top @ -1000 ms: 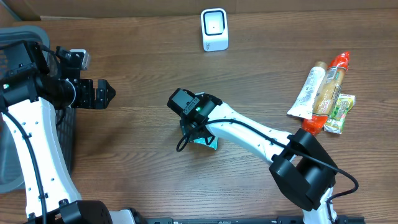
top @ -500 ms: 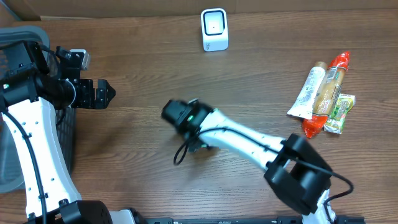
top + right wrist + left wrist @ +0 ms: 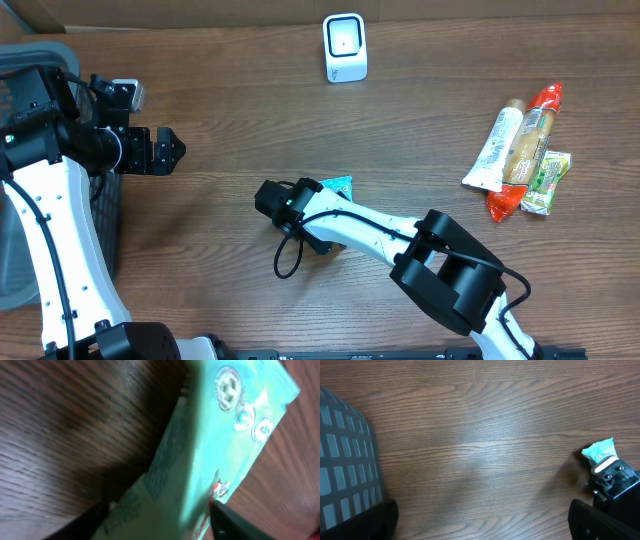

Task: Scan the item barcode

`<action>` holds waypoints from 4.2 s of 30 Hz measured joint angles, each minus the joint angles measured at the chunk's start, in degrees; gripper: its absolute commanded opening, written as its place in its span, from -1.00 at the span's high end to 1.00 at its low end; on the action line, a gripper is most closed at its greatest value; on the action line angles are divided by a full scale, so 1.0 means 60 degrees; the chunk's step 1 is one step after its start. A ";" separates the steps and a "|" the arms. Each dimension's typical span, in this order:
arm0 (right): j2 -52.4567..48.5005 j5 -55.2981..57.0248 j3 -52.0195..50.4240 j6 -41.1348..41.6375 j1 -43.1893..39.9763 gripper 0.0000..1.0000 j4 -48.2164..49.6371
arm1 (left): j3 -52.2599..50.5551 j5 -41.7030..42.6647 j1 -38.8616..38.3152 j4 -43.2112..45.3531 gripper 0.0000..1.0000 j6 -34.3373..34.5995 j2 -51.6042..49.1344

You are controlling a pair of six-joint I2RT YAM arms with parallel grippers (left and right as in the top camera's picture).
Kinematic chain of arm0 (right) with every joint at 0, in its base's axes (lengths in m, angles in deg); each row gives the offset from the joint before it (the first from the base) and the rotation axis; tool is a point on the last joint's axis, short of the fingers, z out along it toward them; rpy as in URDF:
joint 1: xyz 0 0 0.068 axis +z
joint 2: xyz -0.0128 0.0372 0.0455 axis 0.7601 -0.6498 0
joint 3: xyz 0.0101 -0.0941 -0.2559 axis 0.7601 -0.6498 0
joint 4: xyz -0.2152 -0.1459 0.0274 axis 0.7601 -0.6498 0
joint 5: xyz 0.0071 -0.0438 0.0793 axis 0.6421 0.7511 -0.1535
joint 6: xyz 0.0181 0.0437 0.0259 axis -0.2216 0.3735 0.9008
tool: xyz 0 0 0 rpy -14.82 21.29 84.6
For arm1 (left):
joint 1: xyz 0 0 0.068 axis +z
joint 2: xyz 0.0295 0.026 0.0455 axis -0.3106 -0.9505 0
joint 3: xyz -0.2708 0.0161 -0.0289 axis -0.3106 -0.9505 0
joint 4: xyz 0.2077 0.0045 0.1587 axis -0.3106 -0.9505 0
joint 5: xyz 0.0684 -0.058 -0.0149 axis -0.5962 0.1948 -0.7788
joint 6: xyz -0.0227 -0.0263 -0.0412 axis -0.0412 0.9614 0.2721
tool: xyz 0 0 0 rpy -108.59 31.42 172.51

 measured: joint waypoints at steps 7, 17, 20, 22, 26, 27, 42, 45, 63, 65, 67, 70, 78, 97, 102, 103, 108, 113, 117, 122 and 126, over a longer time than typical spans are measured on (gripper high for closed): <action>-0.0146 0.0736 0.0007 -0.0182 -0.0015 0.72 -0.0047 | 0.0000 0.0000 0.0004 0.0000 -0.99 0.0004 0.0000; -0.0204 0.0018 0.0561 0.0087 -0.0113 0.92 -0.0674 | 0.0000 0.0000 0.0000 -0.0004 -0.99 0.0004 0.0000; -0.0051 -0.1016 0.0732 0.0029 -0.0317 0.92 -0.0291 | 0.0000 0.0000 0.0000 0.0000 -0.99 0.0000 0.0000; 0.0306 -0.2586 0.0736 -0.0200 -0.0692 0.92 0.0164 | 0.0004 -0.0004 0.0000 0.0000 -0.99 0.0000 0.0000; 0.0991 -0.6258 0.0761 -0.0801 -0.1898 0.92 0.0987 | 0.0000 0.0000 0.0000 -0.0004 -0.99 0.0000 0.0000; 0.1096 -0.7253 0.0761 -0.0969 -0.2266 0.92 0.1213 | 0.0000 0.0000 0.0000 0.0000 -0.99 0.0000 0.0000; 0.1220 -1.2094 -0.2532 -0.1577 -0.4382 0.50 0.2932 | 0.0000 0.0000 0.0000 0.0000 -0.99 0.0000 0.0000; 0.1220 -1.1861 -0.2557 -0.1370 -0.4696 0.35 0.2852 | 0.0000 0.0000 0.0000 -0.0004 -0.99 0.0004 0.0000; 0.1381 -0.9329 -0.2208 -0.0739 -0.5956 -1.00 0.1311 | 0.0000 0.0000 0.0000 -0.0004 -0.99 0.0000 0.0000; 0.1381 -0.8929 -0.1909 -0.0783 -0.6003 -1.00 0.0918 | 0.0004 0.0000 0.0000 0.0000 -0.99 0.0000 0.0000; 0.1406 -0.8426 -0.1432 -0.0816 -0.5985 -1.00 0.0488 | 0.0000 0.0000 0.0000 -0.0004 -0.99 0.0000 0.0000; 0.1632 -0.7606 -0.0758 -0.0780 -0.5778 -1.00 0.0142 | 0.0004 0.0000 0.0000 -0.0004 -0.99 0.0004 0.0000; 0.2579 -0.6510 -0.0226 0.0098 -0.4594 -0.62 0.1053 | 0.0004 0.0000 0.0000 0.0000 -0.99 0.0004 0.0000; 0.1770 -0.5187 -0.1377 0.3453 -0.3315 0.93 0.2637 | 0.0000 -0.0004 0.0000 0.0000 -0.99 0.0000 0.0000; 0.1770 -0.4506 -0.1657 0.4459 -0.3319 0.92 0.2860 | 0.0000 -0.0004 0.0000 0.0000 -0.99 0.0000 0.0000; 0.1767 -0.4404 -0.1687 0.4605 -0.3326 0.93 0.2918 | 0.0000 0.0000 0.0000 -0.0004 -0.99 0.0000 0.0000; 0.1534 -0.4342 -0.1694 0.4987 -0.3351 0.93 0.3140 | 0.0000 0.0000 0.0000 -0.0004 -1.00 0.0004 0.0000; 0.1395 -0.5286 -0.1694 0.4929 -0.3803 0.75 0.3220 | 0.0004 0.0000 0.0000 0.0000 -0.99 0.0000 0.0000; 0.1330 -0.6353 -0.1650 0.4404 -0.4288 0.36 0.3421 | 0.0004 0.0000 0.0000 -0.0004 -0.99 0.0000 0.0000; 0.1282 -0.6579 -0.1326 0.3475 -0.4550 0.22 0.2728 | 0.0000 0.0000 0.0000 0.0000 -0.99 0.0000 0.0000; 0.1457 -0.6204 -0.1038 0.2761 -0.4583 0.18 0.2189 | 0.0004 0.0000 0.0000 -0.0004 -0.99 0.0000 0.0000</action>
